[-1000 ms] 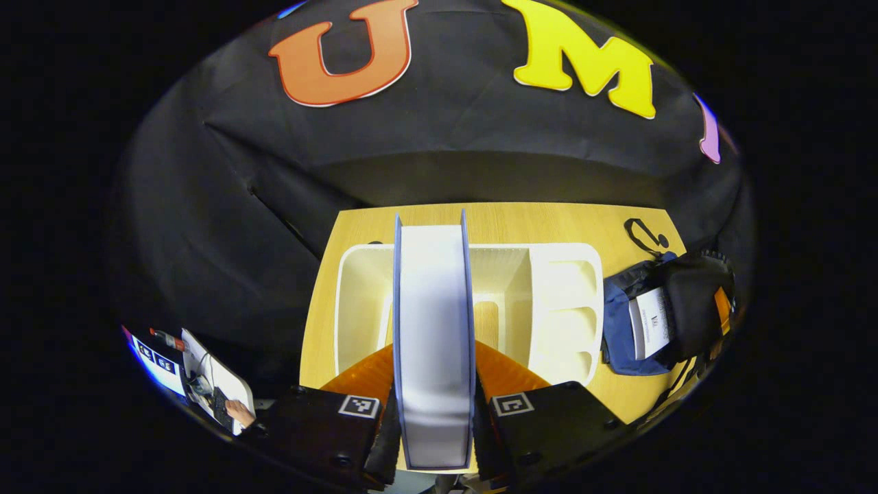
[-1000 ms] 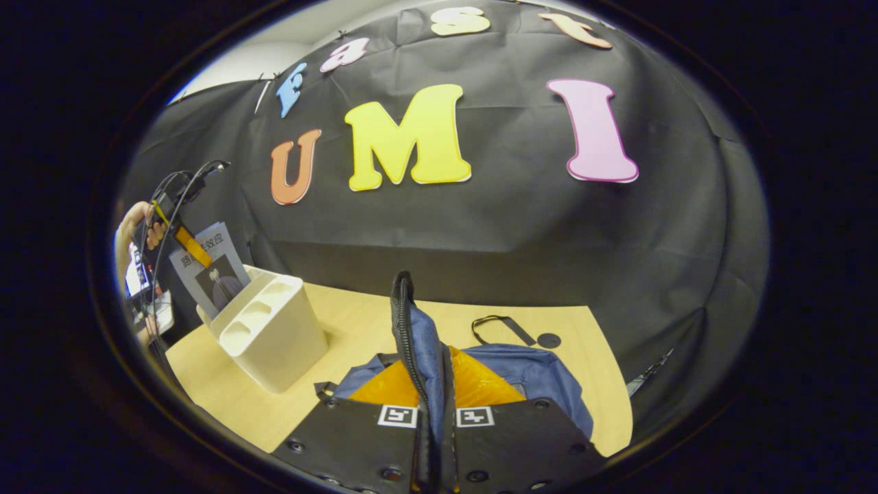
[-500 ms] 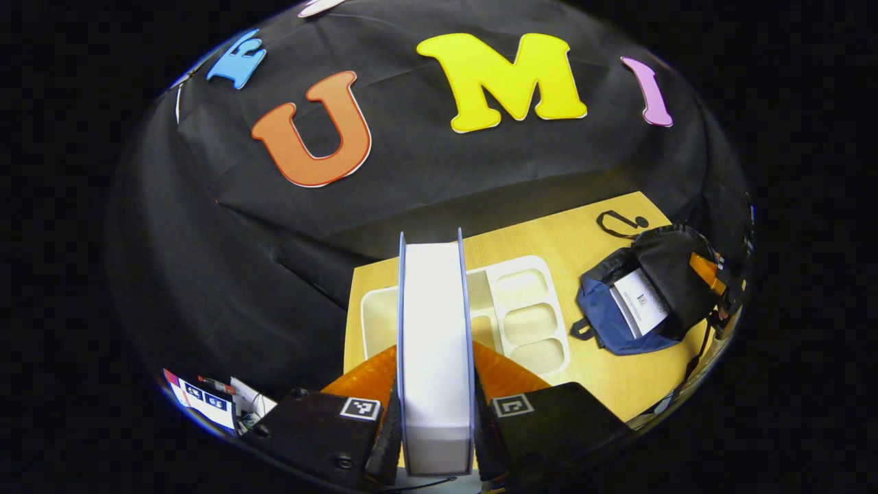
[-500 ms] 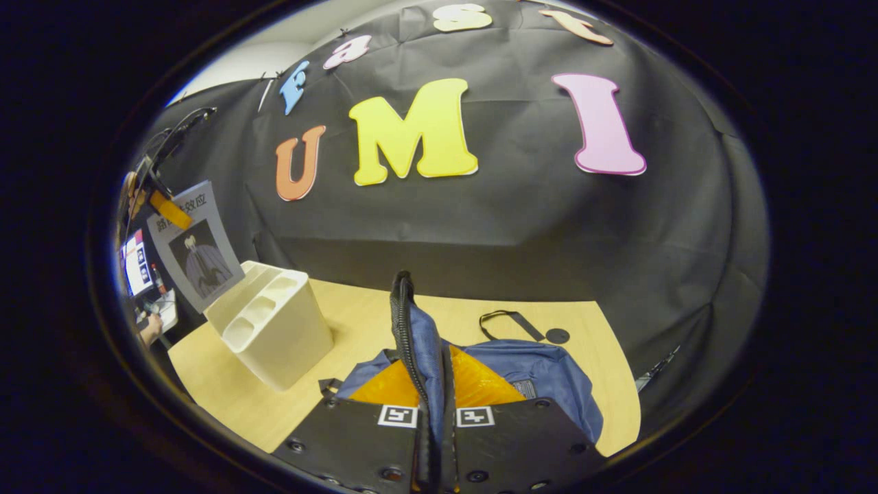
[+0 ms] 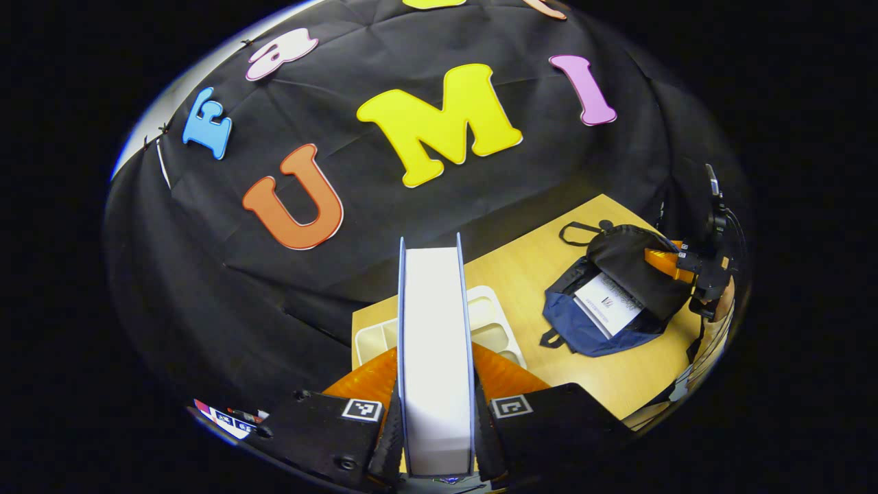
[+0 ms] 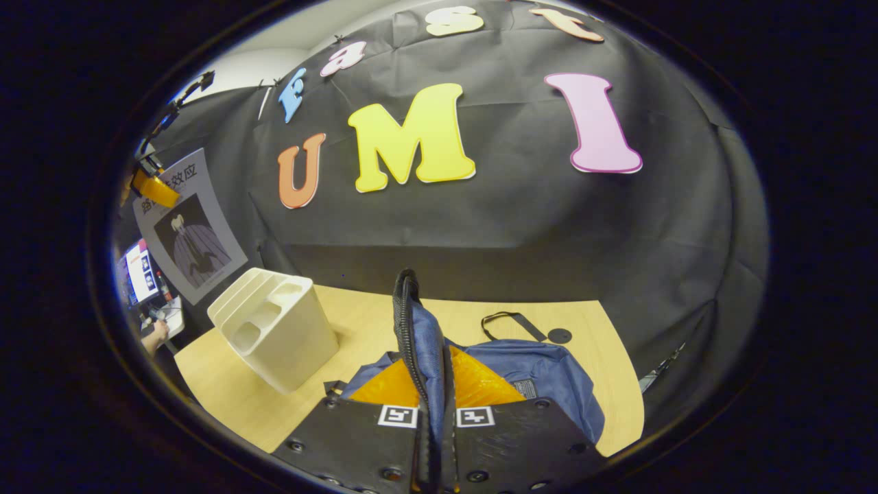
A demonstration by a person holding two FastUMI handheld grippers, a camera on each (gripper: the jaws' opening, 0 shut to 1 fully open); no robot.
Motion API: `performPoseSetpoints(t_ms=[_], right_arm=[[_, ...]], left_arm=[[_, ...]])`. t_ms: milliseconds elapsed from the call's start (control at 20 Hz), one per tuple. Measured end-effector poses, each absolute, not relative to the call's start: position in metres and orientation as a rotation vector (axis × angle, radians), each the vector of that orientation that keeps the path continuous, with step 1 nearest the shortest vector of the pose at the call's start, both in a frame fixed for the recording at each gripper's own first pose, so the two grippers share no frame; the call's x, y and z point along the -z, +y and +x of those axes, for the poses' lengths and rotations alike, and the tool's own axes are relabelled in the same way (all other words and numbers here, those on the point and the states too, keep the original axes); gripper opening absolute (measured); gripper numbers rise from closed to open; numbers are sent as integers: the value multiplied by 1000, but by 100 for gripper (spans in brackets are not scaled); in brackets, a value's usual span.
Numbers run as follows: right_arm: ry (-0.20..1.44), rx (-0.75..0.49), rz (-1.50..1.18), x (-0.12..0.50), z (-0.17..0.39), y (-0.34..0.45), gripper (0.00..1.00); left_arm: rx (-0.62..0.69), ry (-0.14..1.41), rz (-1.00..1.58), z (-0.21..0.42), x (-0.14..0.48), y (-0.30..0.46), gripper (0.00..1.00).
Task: Open the schoolbag, grab two books from the bookshelf and put them into the schoolbag.
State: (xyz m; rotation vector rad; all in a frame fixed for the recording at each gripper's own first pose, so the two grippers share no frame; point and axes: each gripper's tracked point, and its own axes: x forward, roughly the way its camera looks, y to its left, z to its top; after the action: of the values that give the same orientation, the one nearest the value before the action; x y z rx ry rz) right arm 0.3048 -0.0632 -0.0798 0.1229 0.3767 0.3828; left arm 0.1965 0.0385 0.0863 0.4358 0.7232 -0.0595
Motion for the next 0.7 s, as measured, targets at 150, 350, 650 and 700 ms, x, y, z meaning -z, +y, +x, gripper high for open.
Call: performPoseSetpoints(t_ms=[150, 350, 650, 700], right_arm=[[380, -378, 122, 81, 304, -67, 6], [387, -354, 105, 81, 300, -75, 6], [392, -344, 83, 78, 297, -75, 6], [396, -340, 66, 78, 297, -74, 6]], left_arm=[[153, 711, 391, 201, -76, -4, 43], [298, 768, 277, 205, -42, -58, 44], [377, 844, 81, 228, 6, -95, 44], [376, 861, 50, 234, 15, -99, 45]])
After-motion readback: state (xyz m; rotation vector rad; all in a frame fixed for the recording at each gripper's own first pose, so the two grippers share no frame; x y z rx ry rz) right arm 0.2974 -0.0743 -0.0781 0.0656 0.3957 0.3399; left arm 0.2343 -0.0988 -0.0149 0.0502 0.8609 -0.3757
